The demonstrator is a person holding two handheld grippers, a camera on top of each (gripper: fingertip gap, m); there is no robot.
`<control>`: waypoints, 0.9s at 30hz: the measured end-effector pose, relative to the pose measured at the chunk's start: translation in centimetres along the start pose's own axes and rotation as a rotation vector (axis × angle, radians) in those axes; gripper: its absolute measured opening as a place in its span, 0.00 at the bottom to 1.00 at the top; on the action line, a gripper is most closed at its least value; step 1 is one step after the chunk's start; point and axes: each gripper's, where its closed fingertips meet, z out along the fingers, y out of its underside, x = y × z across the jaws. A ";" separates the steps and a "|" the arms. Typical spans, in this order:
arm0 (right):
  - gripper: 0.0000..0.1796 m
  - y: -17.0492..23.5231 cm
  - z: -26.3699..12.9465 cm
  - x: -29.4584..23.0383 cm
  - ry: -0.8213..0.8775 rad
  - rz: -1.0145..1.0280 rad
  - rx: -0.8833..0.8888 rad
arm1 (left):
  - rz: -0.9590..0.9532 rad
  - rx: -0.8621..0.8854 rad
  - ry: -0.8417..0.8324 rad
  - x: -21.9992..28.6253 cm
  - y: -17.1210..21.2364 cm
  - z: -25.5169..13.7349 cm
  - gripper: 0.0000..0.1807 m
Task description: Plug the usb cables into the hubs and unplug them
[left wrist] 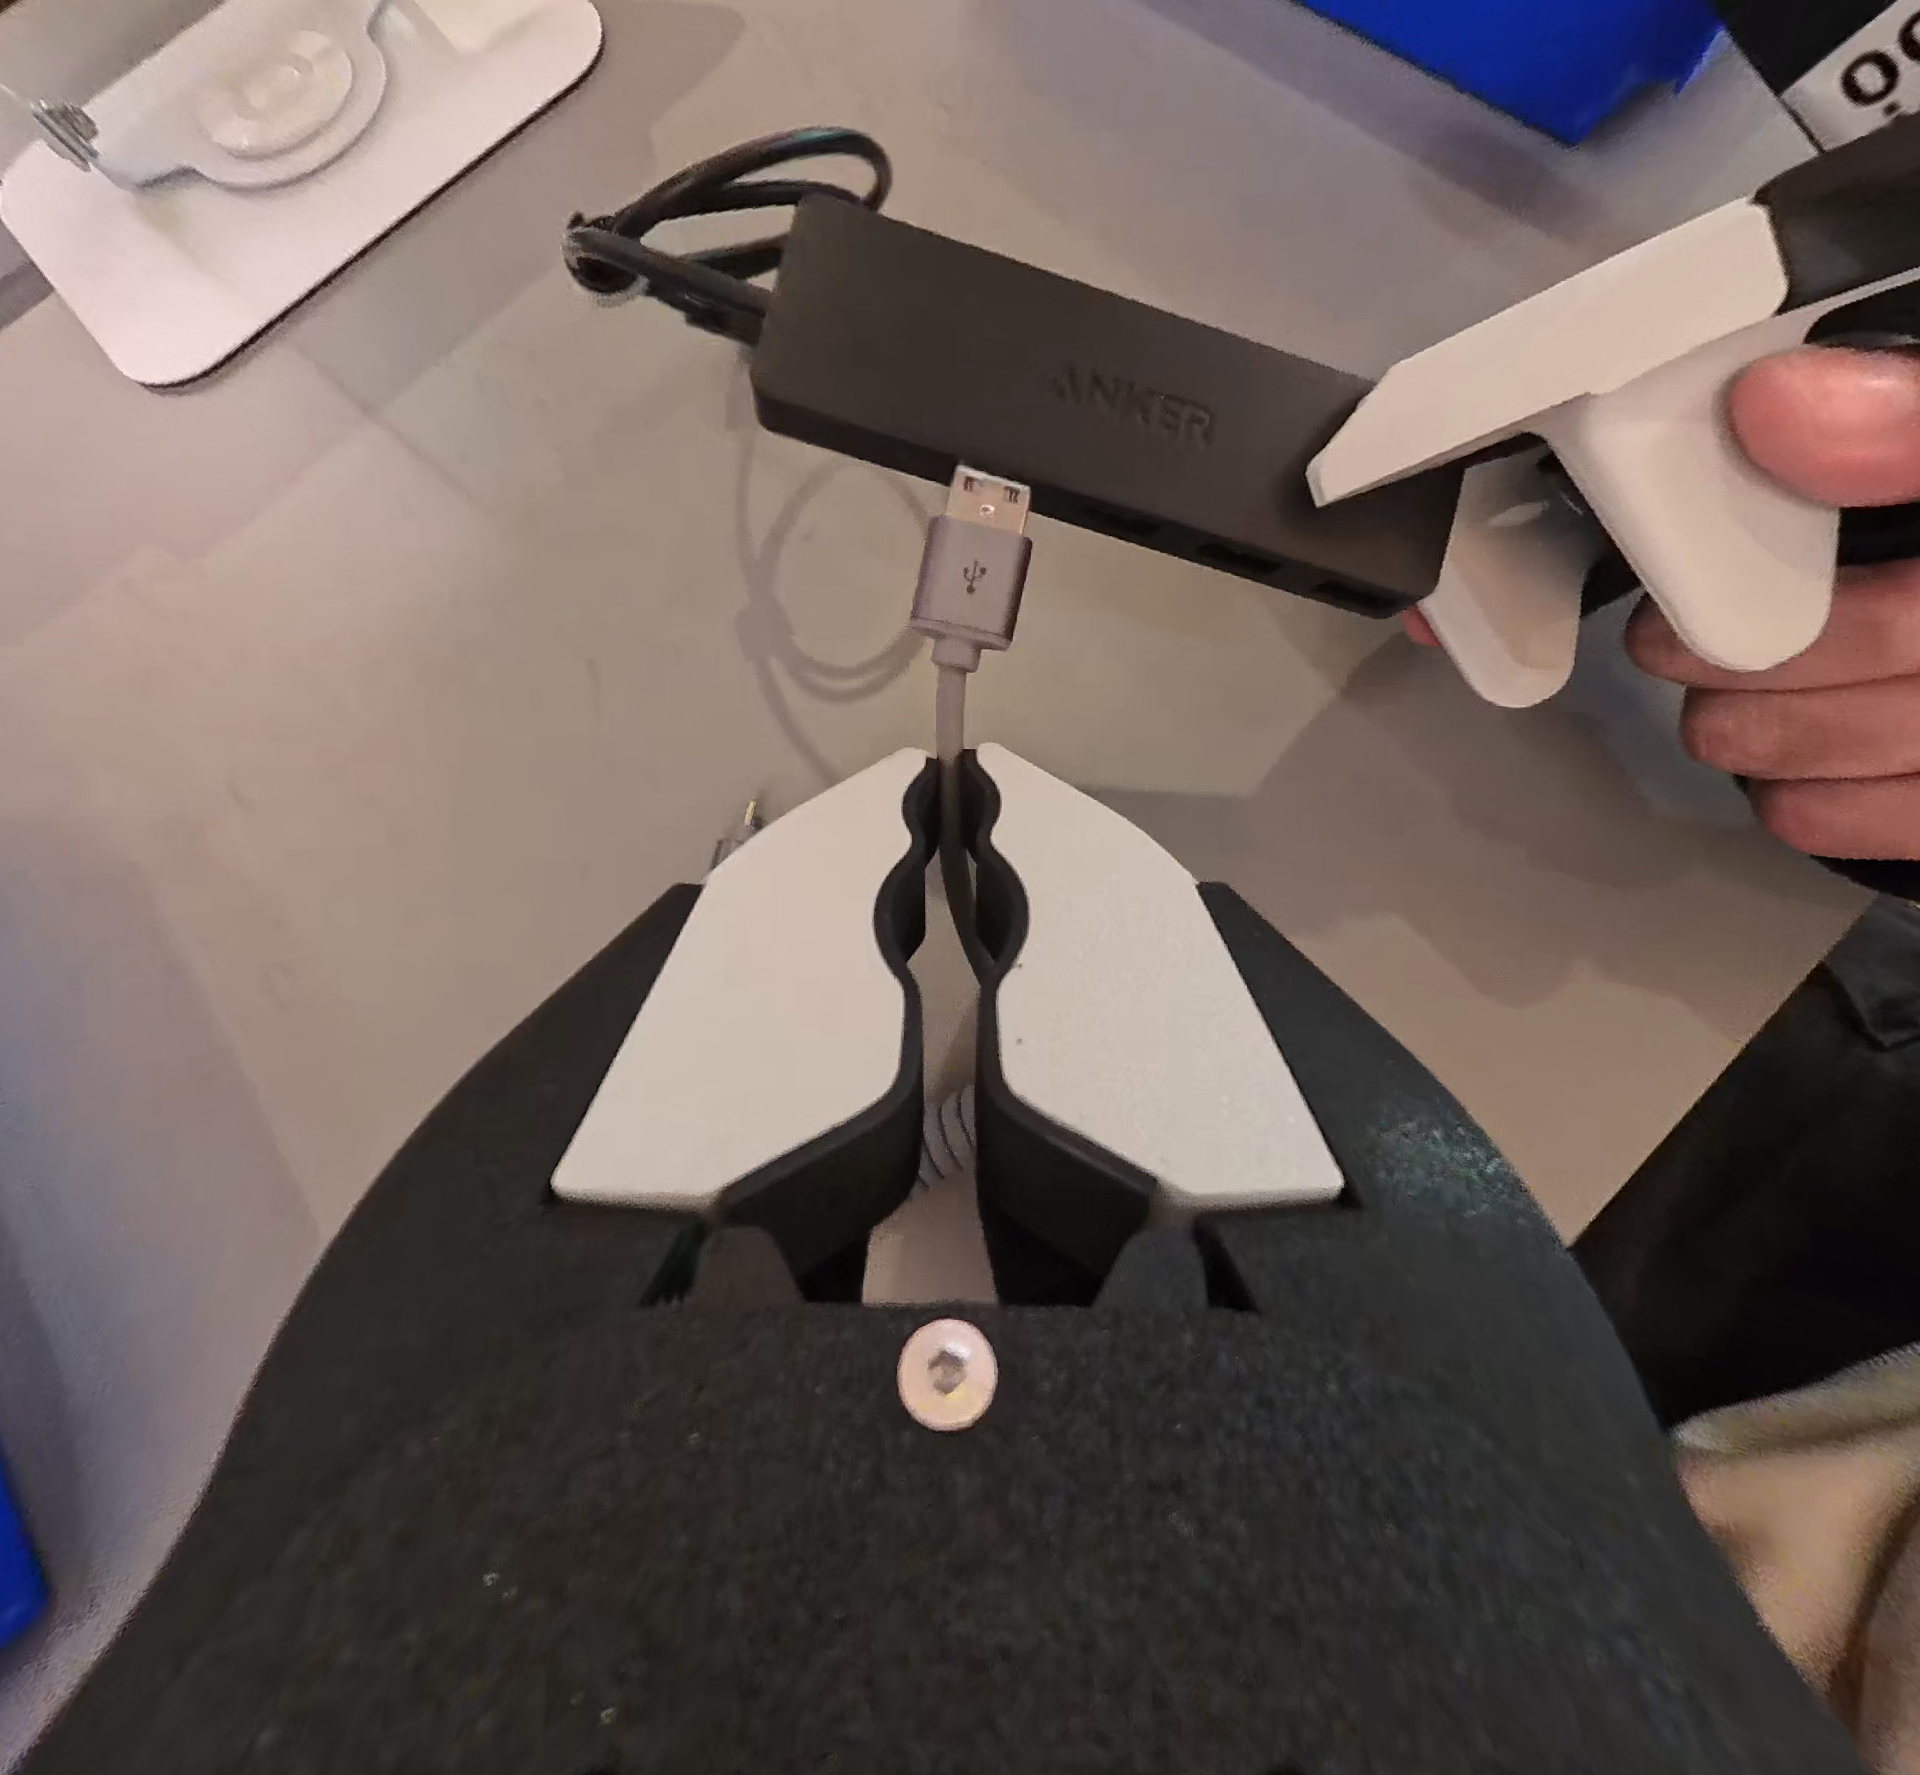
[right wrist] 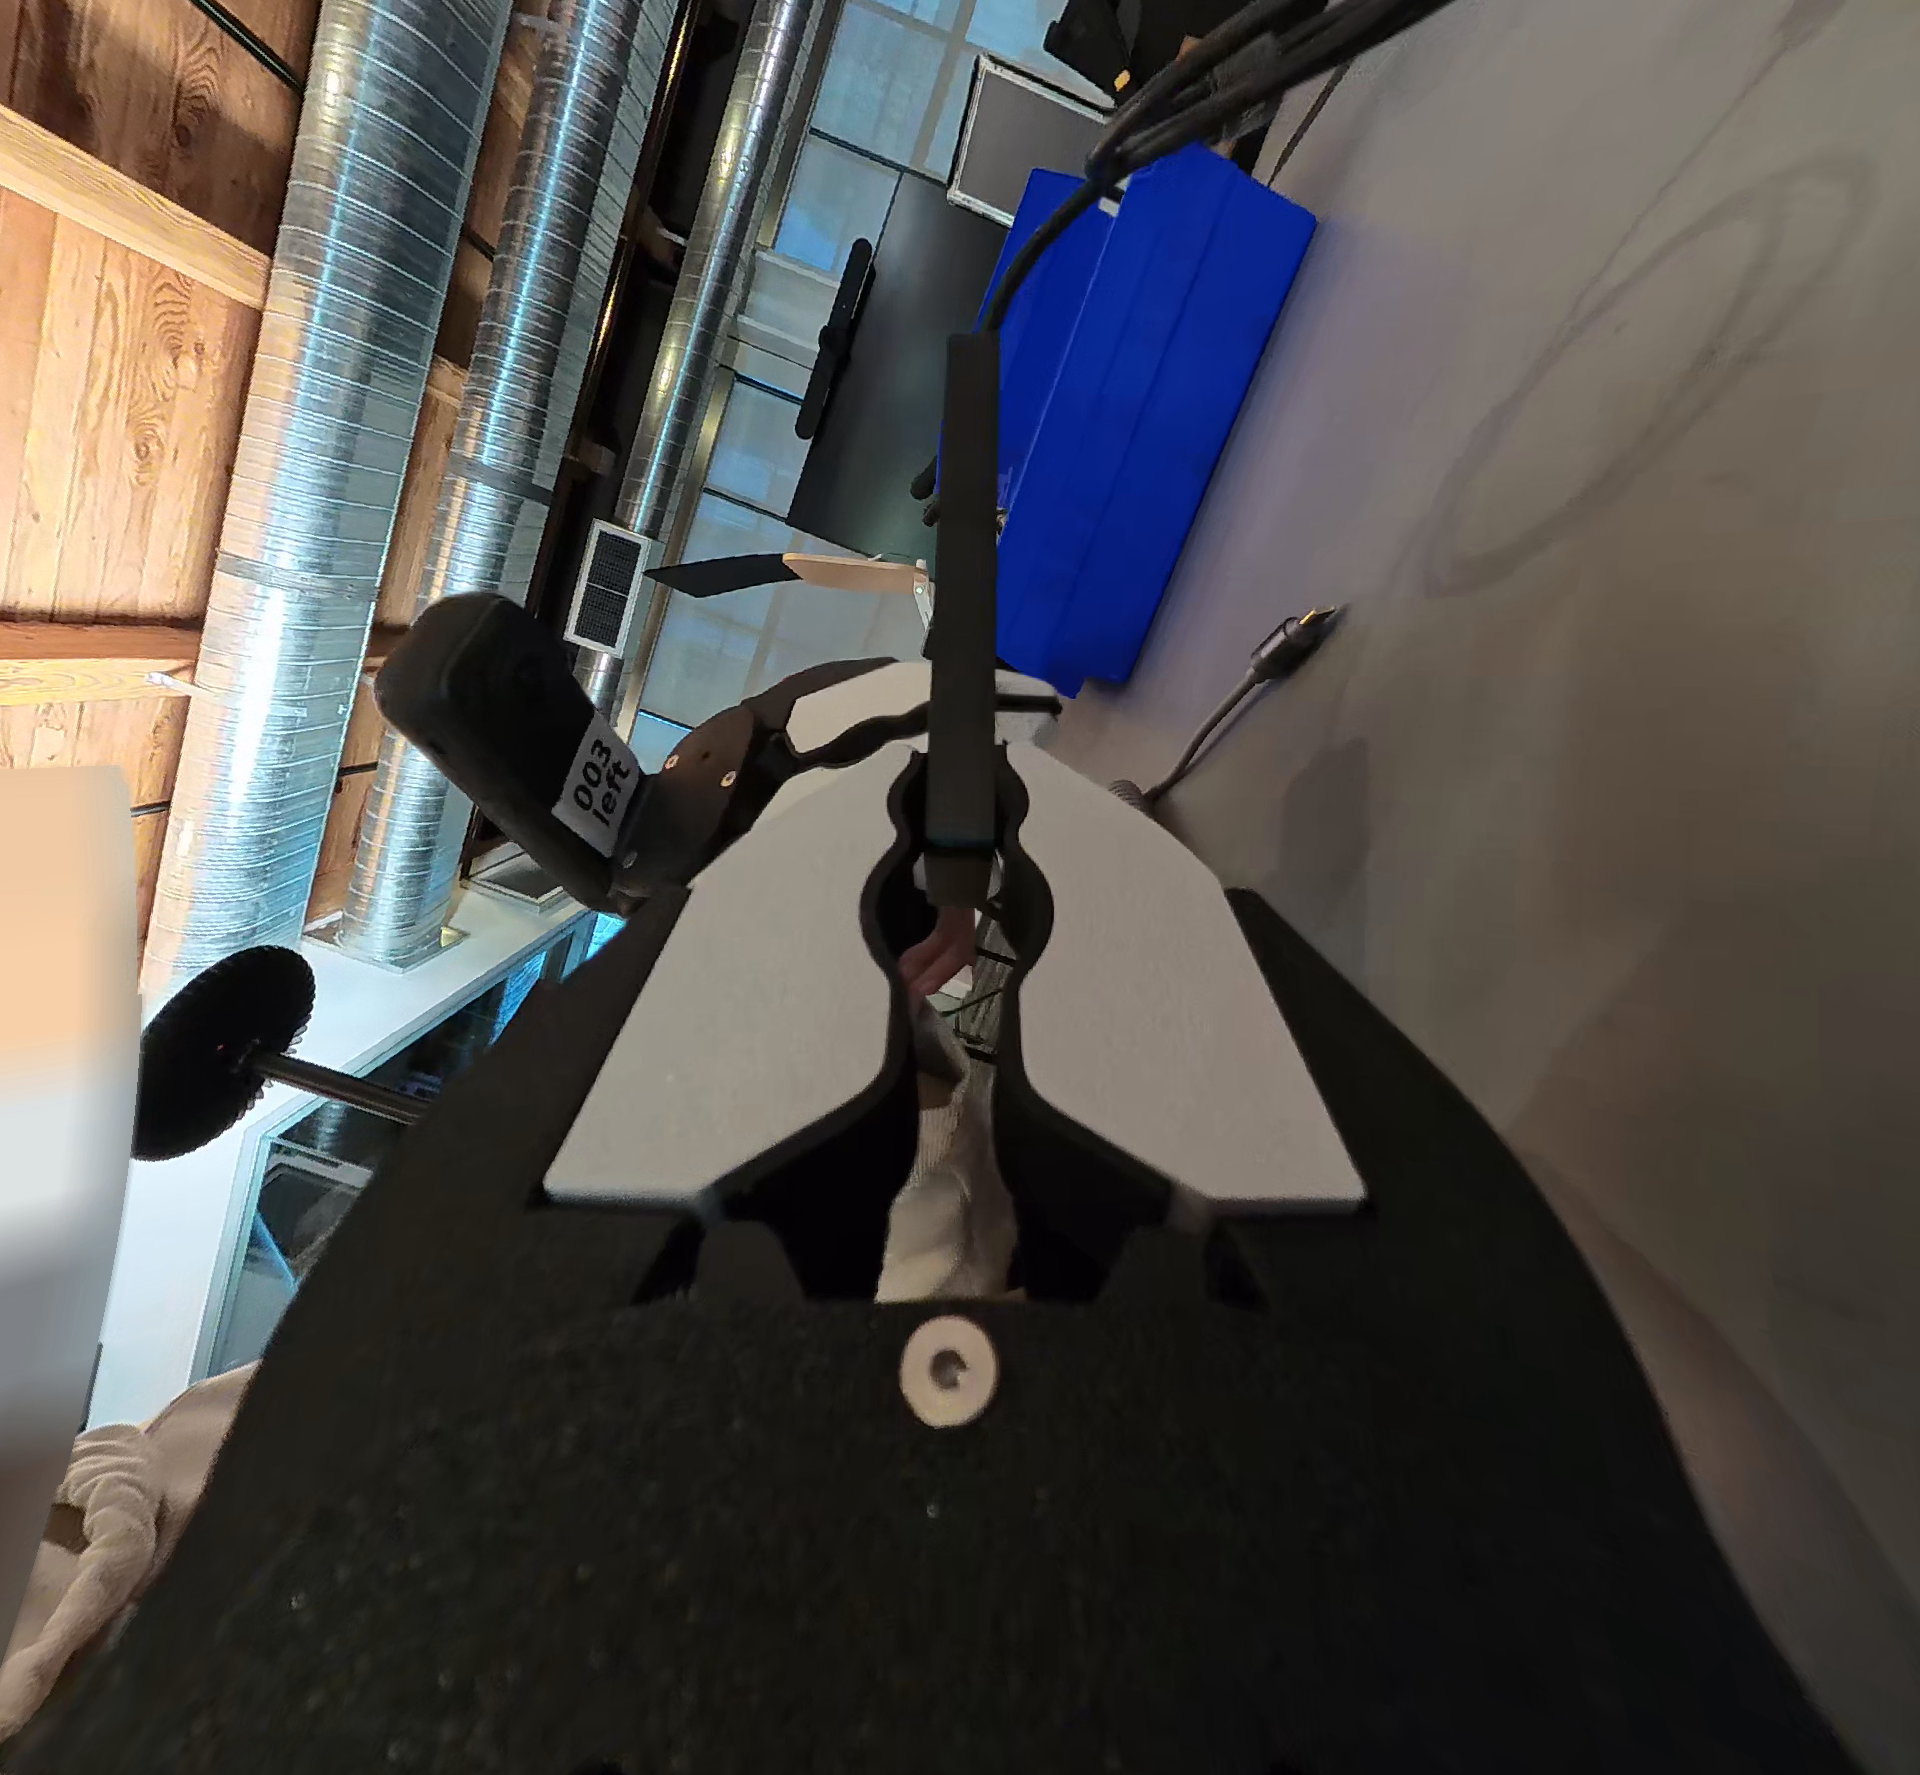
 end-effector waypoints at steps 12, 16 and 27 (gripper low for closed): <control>0.06 -0.1 -0.1 0.0 -0.034 0.053 0.005 | 0.050 0.099 -0.001 0.2 -0.2 -0.5 0.18; 0.06 -0.3 -0.3 -0.1 -0.059 0.089 0.016 | 0.070 0.168 -0.033 -0.1 -0.1 -1.4 0.20; 0.06 0.0 -0.1 -2.1 -0.228 0.318 0.039 | 0.165 0.390 -0.115 0.4 -0.9 -3.4 0.20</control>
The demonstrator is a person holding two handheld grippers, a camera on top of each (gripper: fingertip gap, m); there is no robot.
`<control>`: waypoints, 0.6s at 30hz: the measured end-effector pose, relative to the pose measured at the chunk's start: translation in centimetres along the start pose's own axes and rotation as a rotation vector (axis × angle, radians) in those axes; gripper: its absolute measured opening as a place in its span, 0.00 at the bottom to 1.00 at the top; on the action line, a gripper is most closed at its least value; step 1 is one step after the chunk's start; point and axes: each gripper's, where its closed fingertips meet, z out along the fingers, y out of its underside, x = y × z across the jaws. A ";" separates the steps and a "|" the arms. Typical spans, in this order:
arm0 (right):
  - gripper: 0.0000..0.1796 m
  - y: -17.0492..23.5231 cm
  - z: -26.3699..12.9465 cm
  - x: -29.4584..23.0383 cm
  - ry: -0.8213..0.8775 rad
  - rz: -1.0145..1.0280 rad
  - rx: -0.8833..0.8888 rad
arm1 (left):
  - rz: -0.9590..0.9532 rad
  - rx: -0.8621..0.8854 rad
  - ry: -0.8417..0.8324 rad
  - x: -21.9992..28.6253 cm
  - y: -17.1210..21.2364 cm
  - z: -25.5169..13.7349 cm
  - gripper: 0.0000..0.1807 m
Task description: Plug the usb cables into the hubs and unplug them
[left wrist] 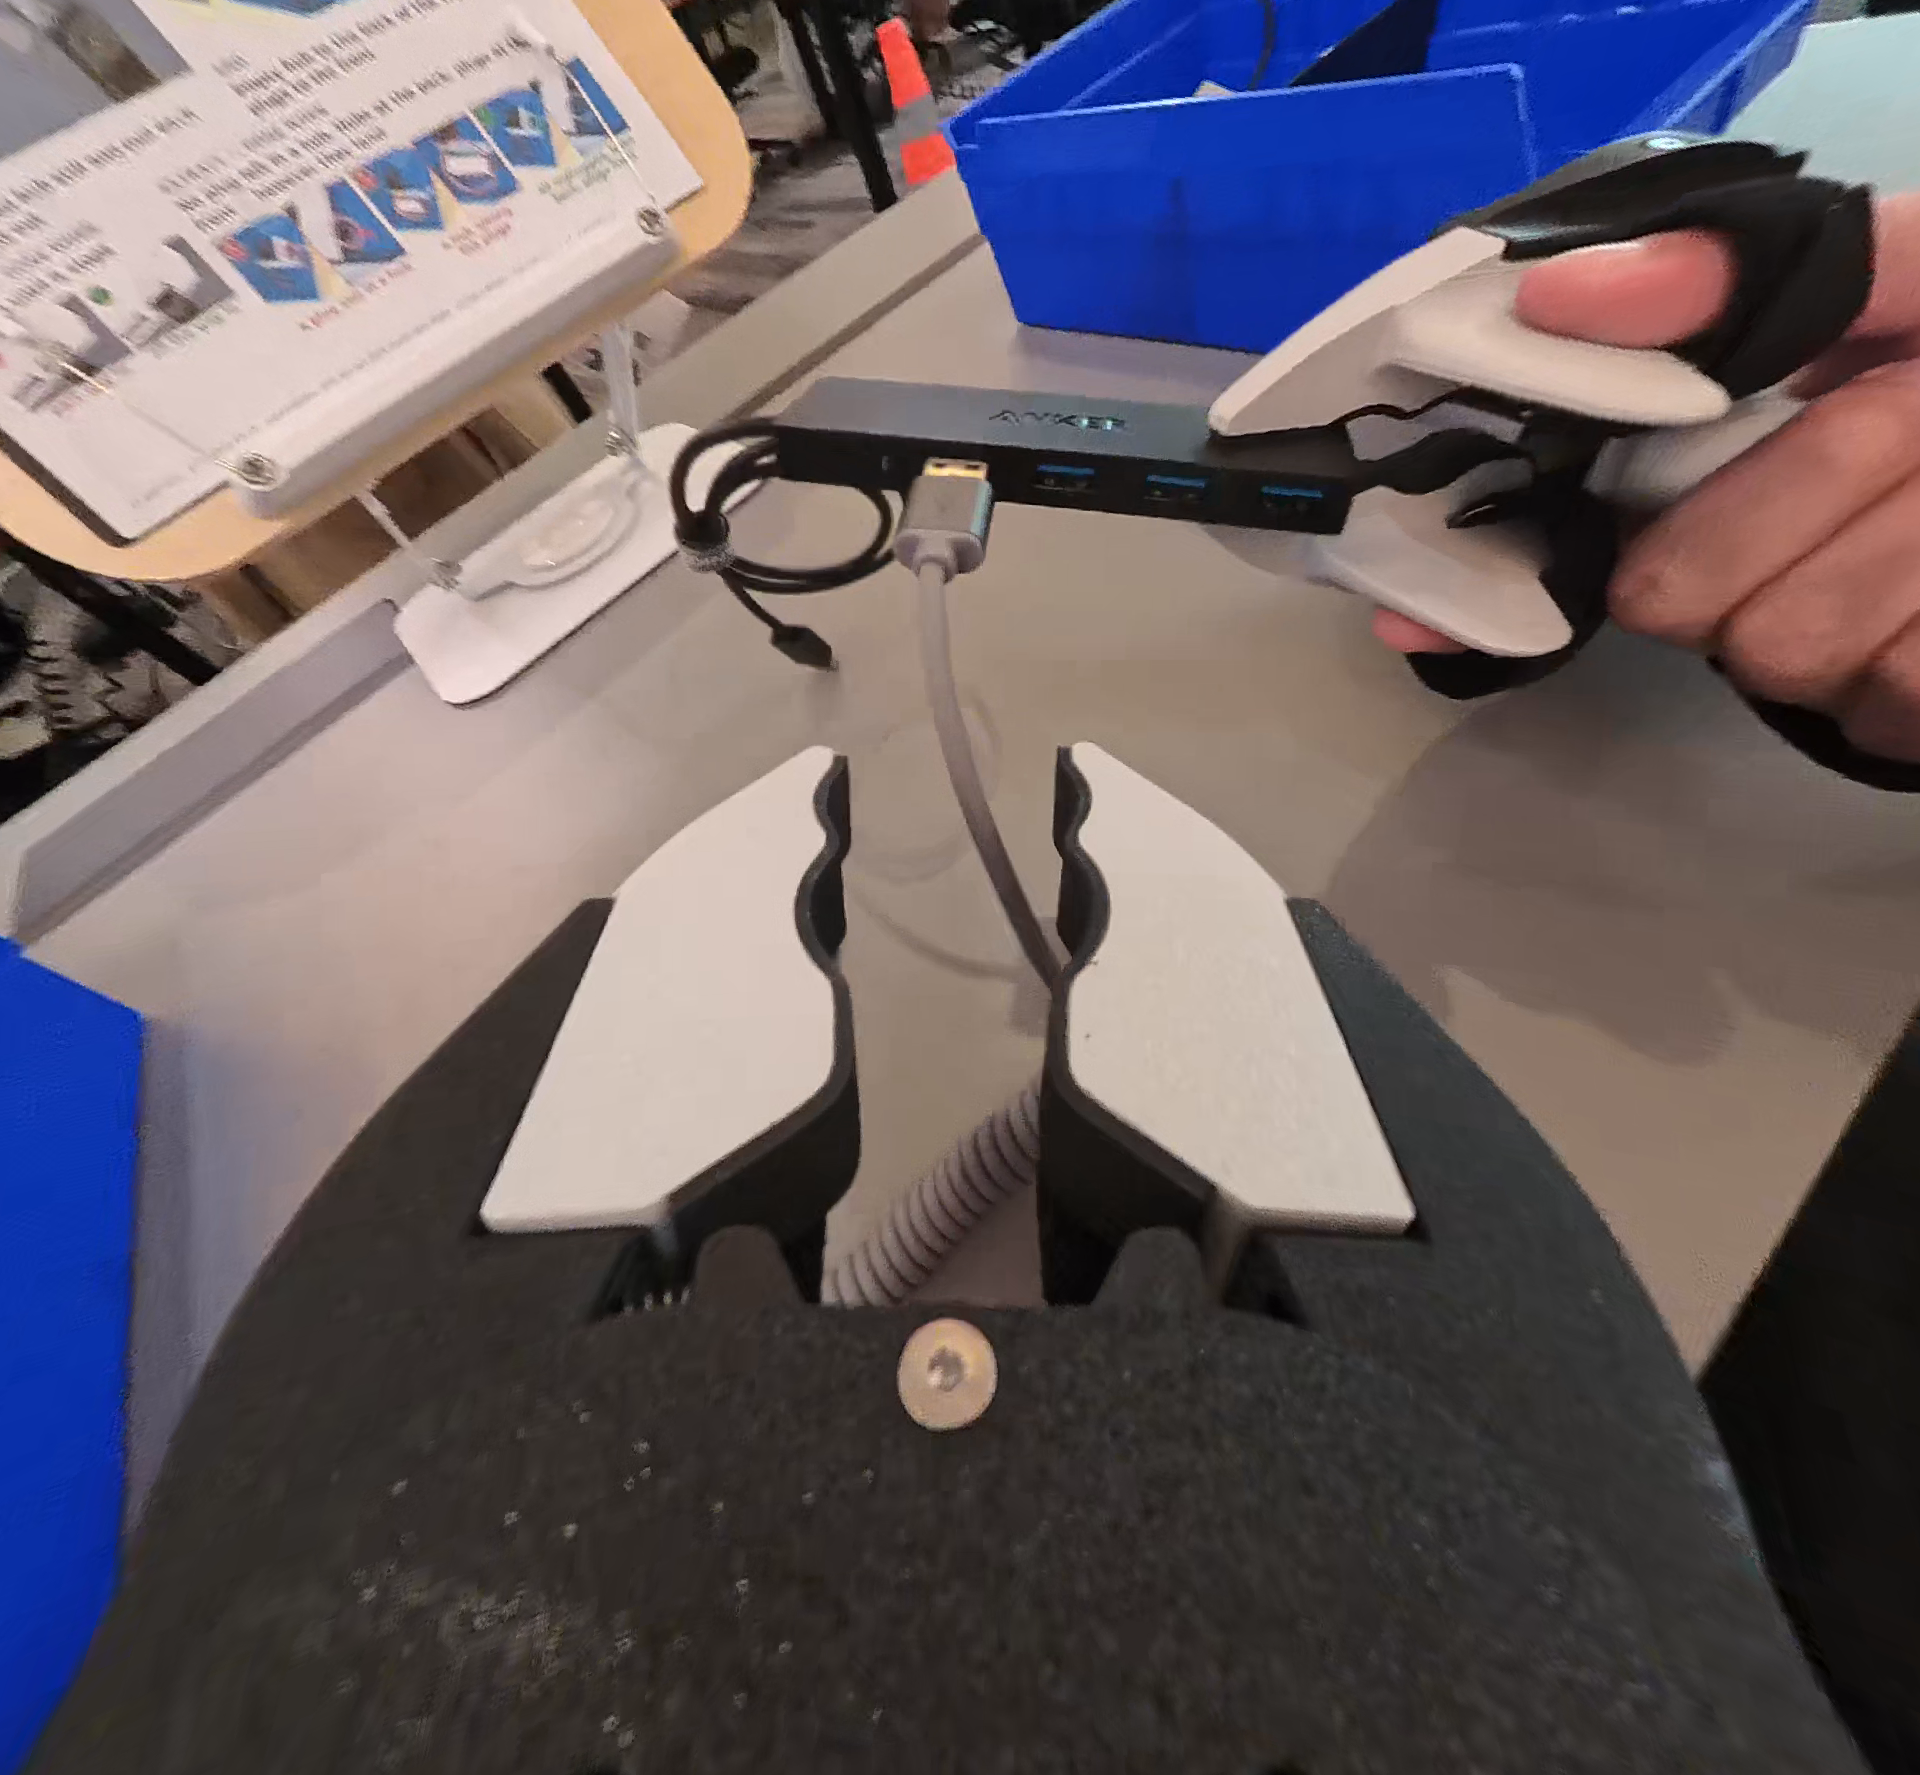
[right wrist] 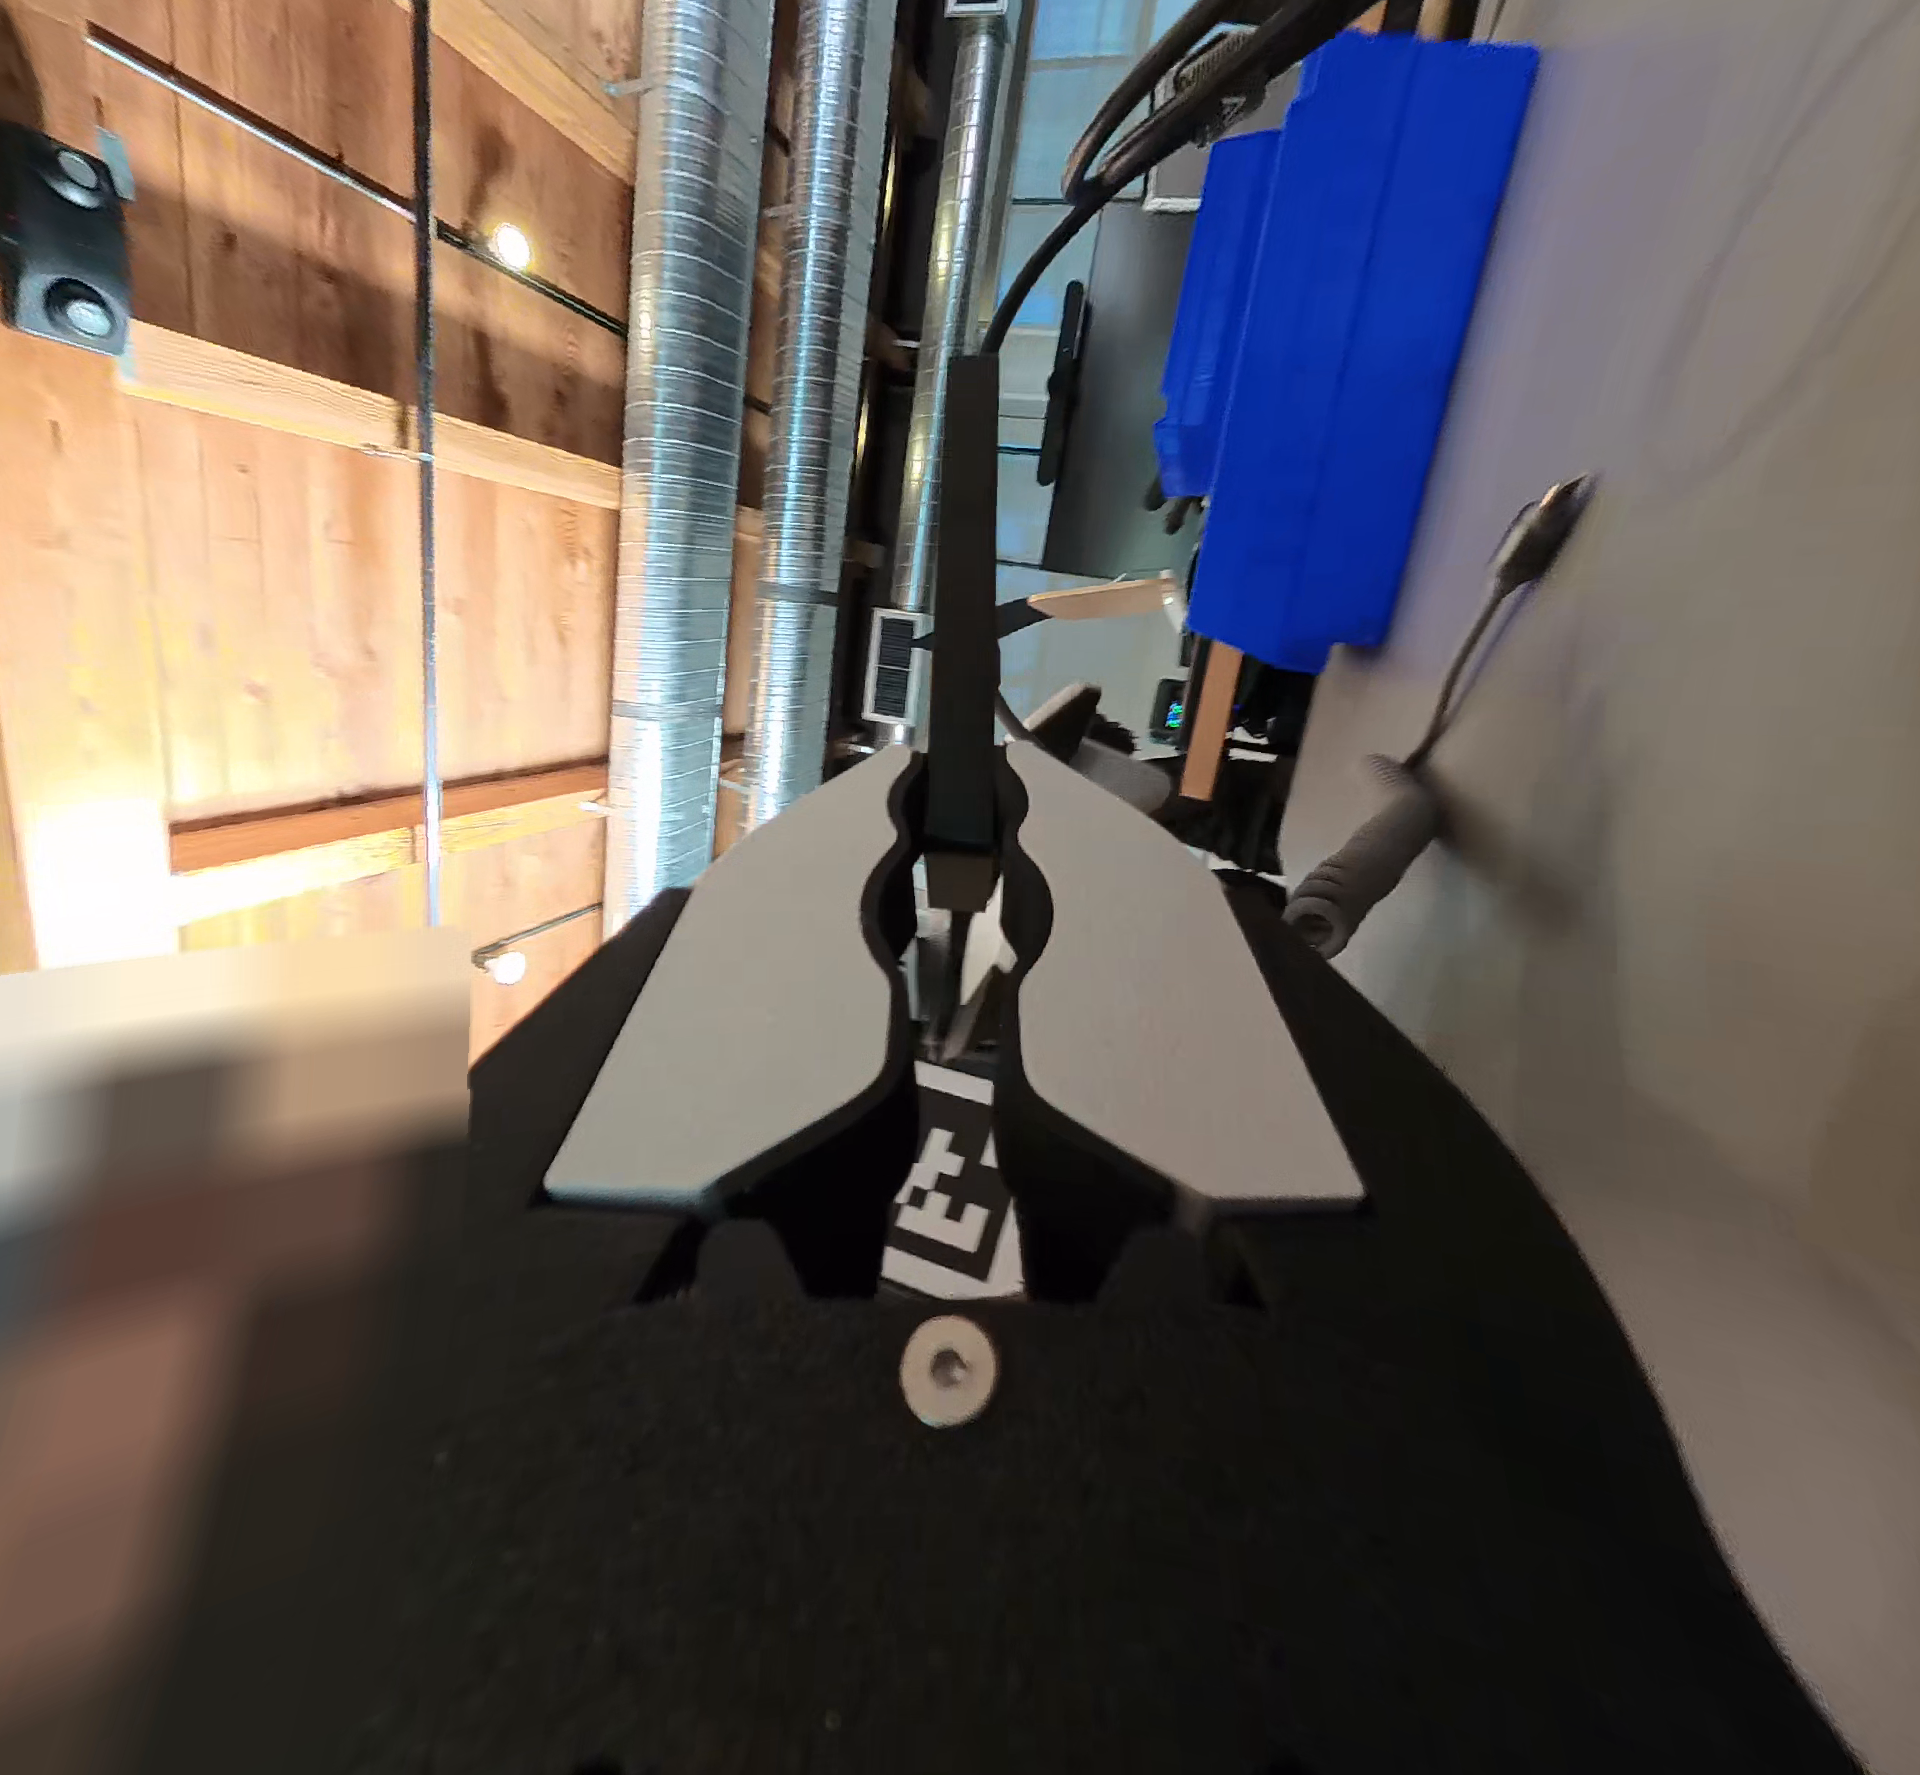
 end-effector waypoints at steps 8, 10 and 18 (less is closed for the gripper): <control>0.06 0.1 0.1 0.0 -0.021 0.036 -0.002 | -0.005 -0.009 0.015 0.0 0.6 0.4 0.03; 0.06 0.1 0.1 0.1 -0.019 0.037 -0.003 | -0.011 -0.016 0.019 -0.1 0.6 0.3 0.02; 0.06 0.2 0.3 0.6 -0.044 0.109 0.004 | 0.006 -0.071 0.042 -0.5 0.6 0.1 0.01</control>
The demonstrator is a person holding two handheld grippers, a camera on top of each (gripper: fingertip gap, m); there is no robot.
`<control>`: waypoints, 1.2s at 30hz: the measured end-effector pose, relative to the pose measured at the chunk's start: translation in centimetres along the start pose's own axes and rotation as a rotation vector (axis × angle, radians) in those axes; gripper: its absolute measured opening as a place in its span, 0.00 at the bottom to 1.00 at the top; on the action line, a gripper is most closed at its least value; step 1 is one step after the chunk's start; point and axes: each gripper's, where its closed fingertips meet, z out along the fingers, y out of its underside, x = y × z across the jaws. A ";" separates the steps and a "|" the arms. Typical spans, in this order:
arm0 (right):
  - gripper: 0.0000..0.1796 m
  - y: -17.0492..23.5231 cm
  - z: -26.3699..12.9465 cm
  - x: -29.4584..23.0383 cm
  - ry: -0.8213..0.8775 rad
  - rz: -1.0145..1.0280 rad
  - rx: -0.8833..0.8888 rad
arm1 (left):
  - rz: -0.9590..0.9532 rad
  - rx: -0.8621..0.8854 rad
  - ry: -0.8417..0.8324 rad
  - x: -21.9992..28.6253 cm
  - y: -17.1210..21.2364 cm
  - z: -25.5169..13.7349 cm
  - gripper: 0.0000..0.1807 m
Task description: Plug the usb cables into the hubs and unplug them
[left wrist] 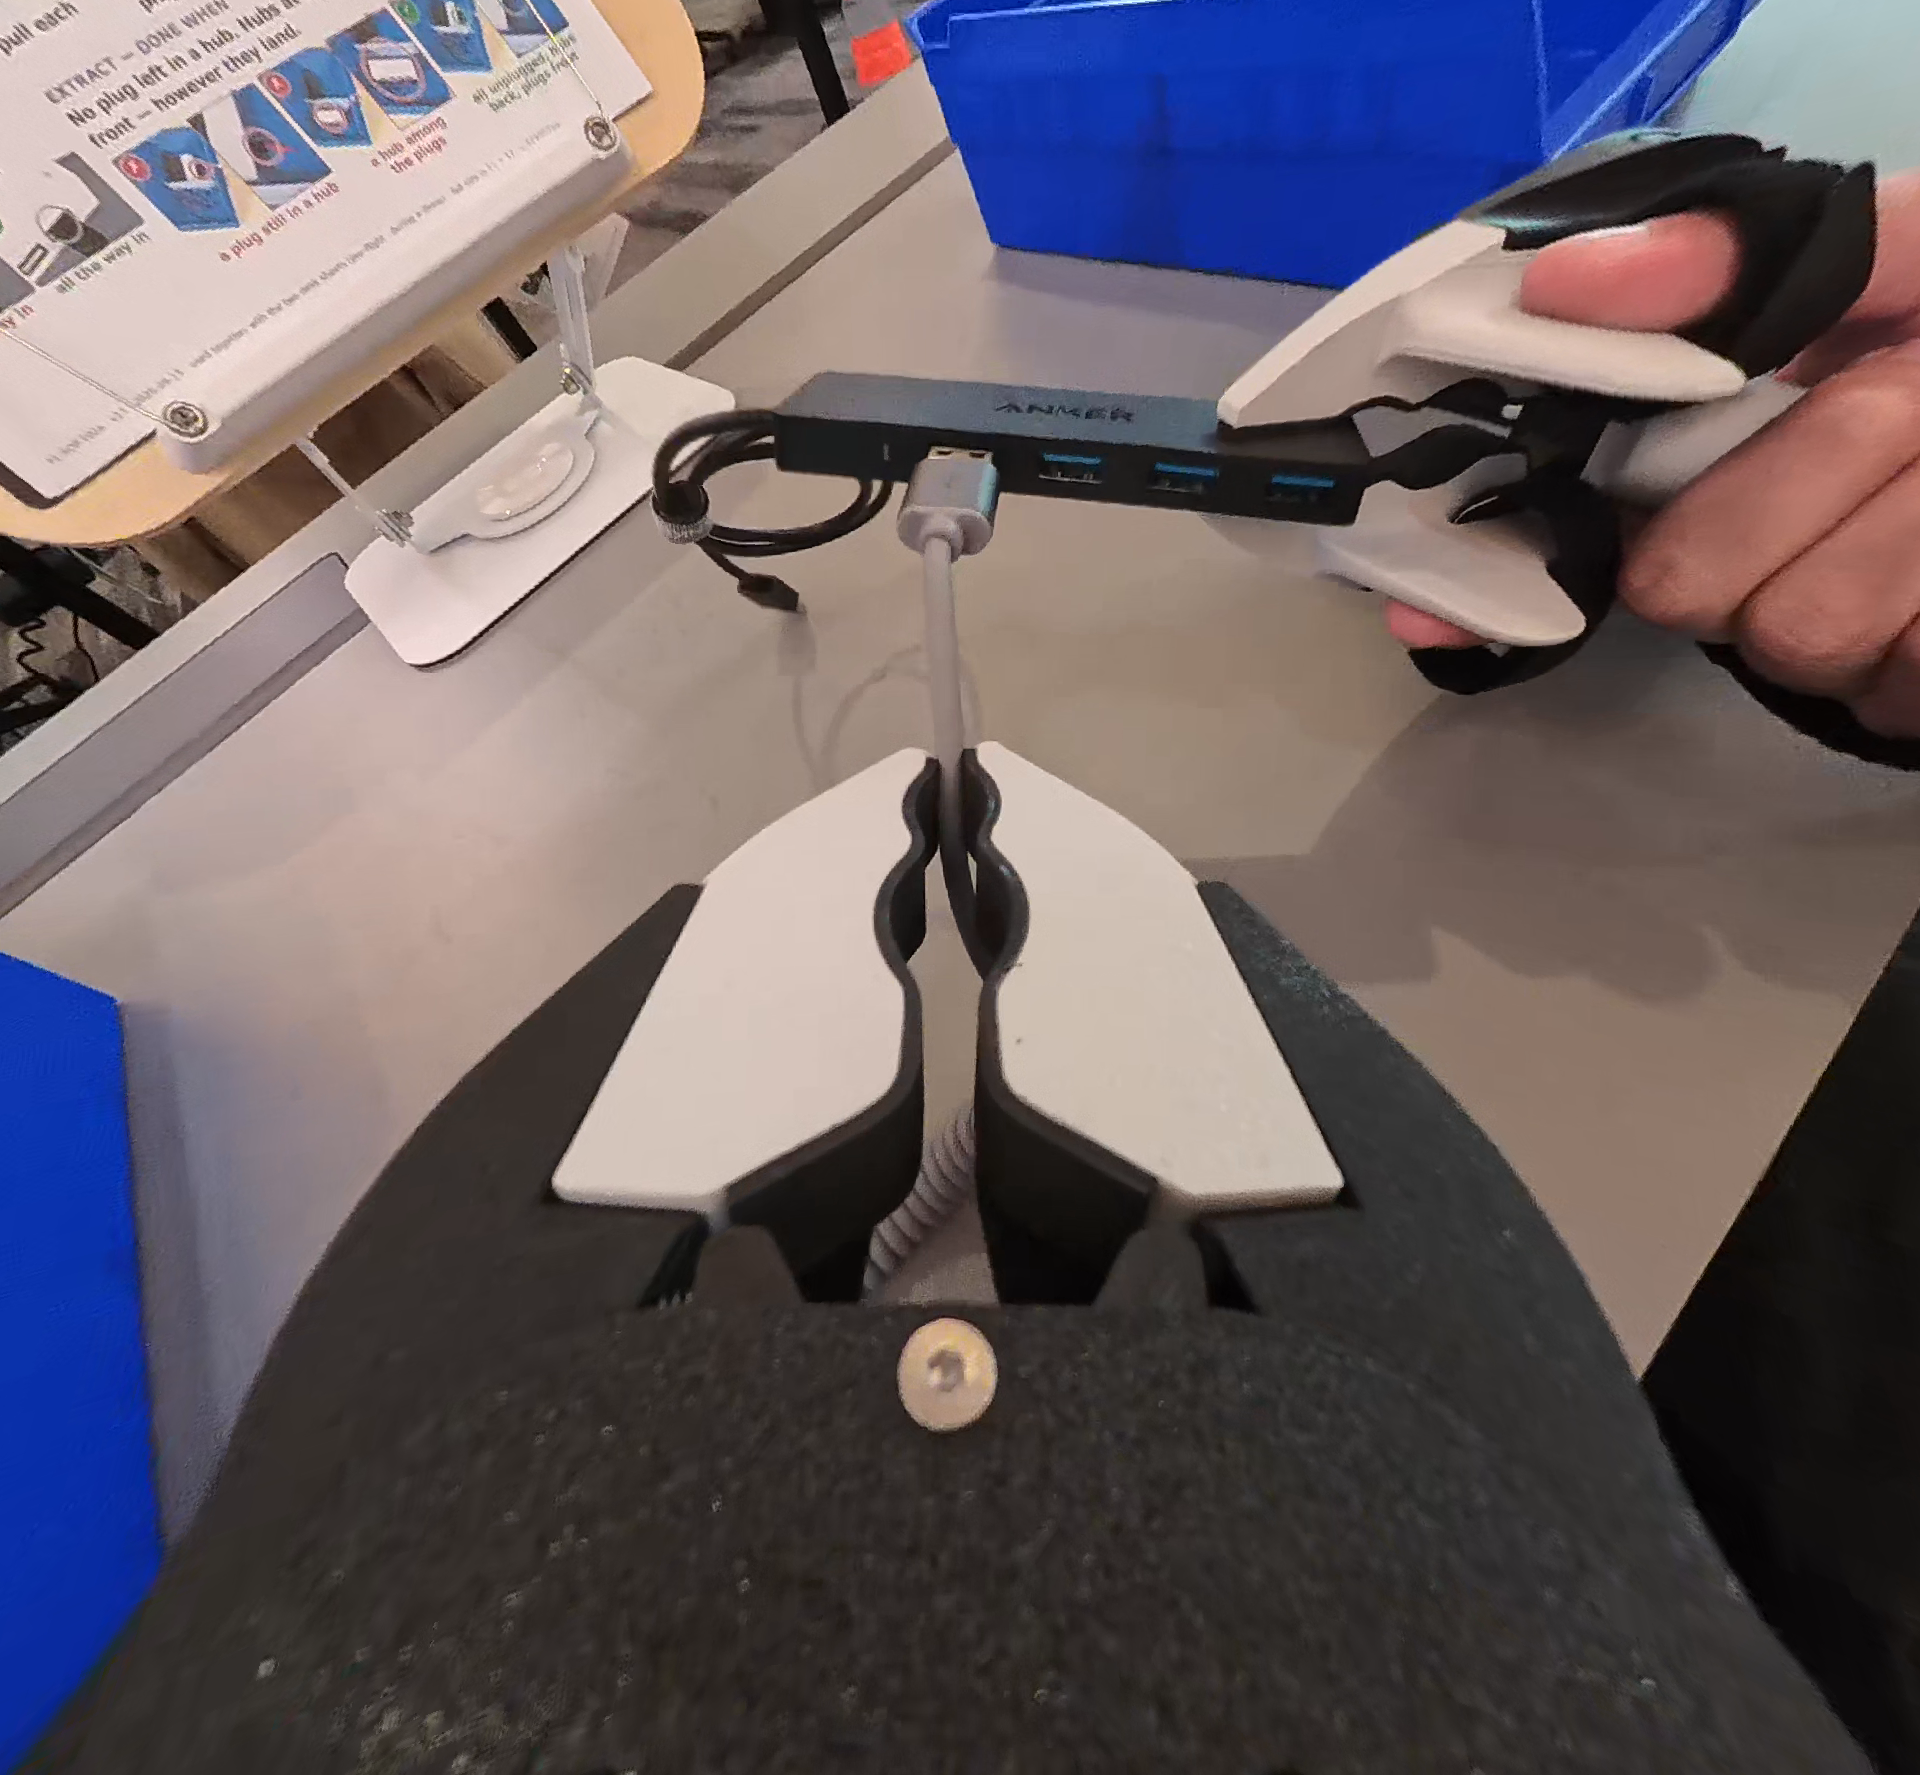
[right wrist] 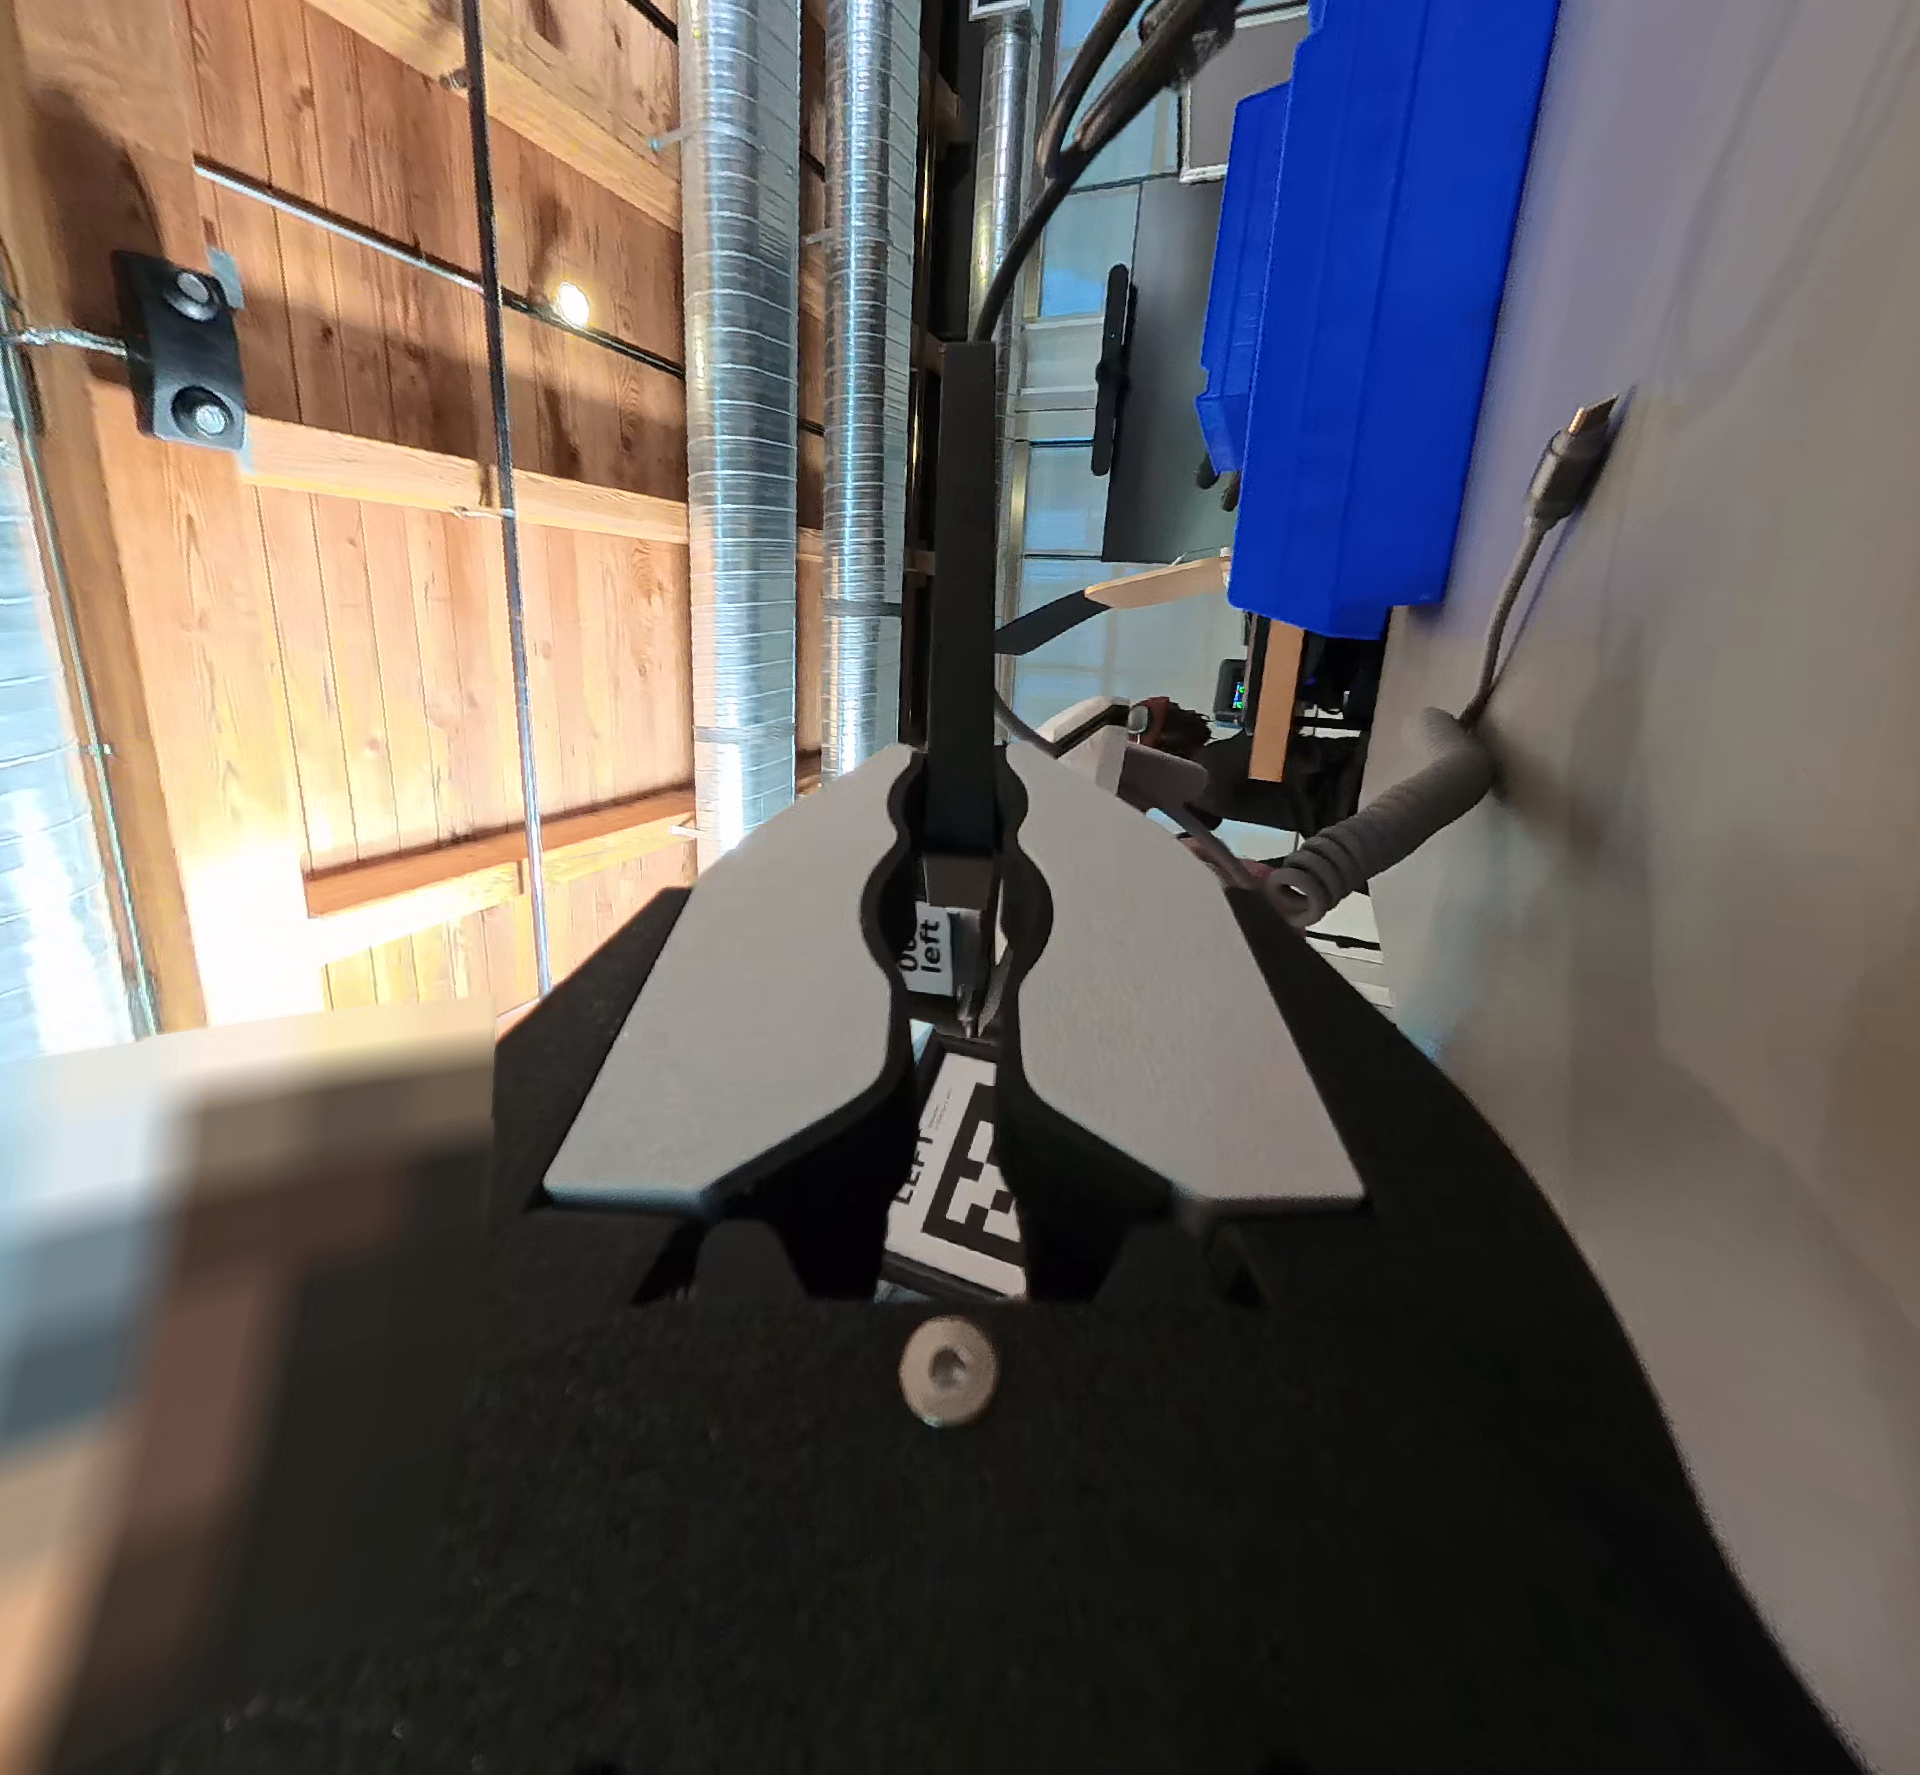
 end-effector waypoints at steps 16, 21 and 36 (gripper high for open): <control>0.06 0.1 0.7 1.3 0.164 -0.008 -0.139 | 0.014 -0.076 0.050 -0.2 2.0 -0.4 0.01; 0.06 0.0 0.6 2.5 0.242 0.015 -0.184 | 0.001 -0.119 0.064 0.1 3.1 -0.3 0.01; 0.24 -0.6 -1.2 4.8 0.426 -0.128 -0.239 | -0.105 -0.202 0.133 0.9 5.7 1.6 0.01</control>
